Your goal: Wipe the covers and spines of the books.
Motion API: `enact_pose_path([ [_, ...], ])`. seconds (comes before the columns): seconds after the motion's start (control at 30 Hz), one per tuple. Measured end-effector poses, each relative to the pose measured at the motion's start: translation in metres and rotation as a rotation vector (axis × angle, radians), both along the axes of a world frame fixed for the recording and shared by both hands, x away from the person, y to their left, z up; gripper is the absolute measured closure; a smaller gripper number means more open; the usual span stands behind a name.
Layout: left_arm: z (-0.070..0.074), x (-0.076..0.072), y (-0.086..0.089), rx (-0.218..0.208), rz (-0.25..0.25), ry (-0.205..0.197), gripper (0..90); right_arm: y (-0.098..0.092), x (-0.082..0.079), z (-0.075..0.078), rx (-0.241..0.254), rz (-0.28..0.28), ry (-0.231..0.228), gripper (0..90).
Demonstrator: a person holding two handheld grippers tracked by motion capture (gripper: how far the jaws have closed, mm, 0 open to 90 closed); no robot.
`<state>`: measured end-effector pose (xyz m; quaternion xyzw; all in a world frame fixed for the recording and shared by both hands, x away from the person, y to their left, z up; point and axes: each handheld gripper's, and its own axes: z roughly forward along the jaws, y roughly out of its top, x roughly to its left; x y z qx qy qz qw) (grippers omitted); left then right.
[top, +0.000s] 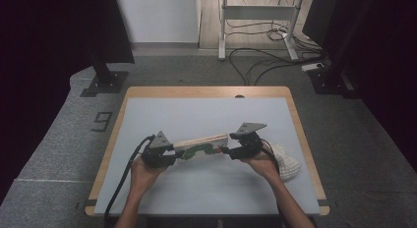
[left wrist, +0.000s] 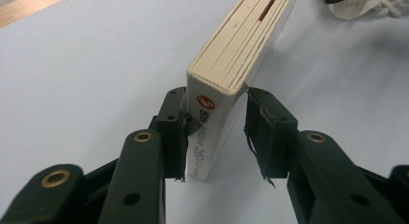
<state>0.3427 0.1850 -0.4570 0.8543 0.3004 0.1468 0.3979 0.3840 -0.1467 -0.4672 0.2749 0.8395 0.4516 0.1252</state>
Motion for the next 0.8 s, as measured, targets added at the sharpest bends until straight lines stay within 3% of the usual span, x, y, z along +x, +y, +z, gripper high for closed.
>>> enact_pose_path([
  [0.17,-0.001,0.001,0.002,-0.021,-0.014,0.007,60.6,-0.009,-0.006,0.007,-0.033,-0.023,-0.023,21.2],
  [0.8,-0.004,0.003,0.007,-0.077,-0.016,0.019,60.1,-0.068,-0.029,0.019,-0.105,-0.136,-0.029,19.1],
])
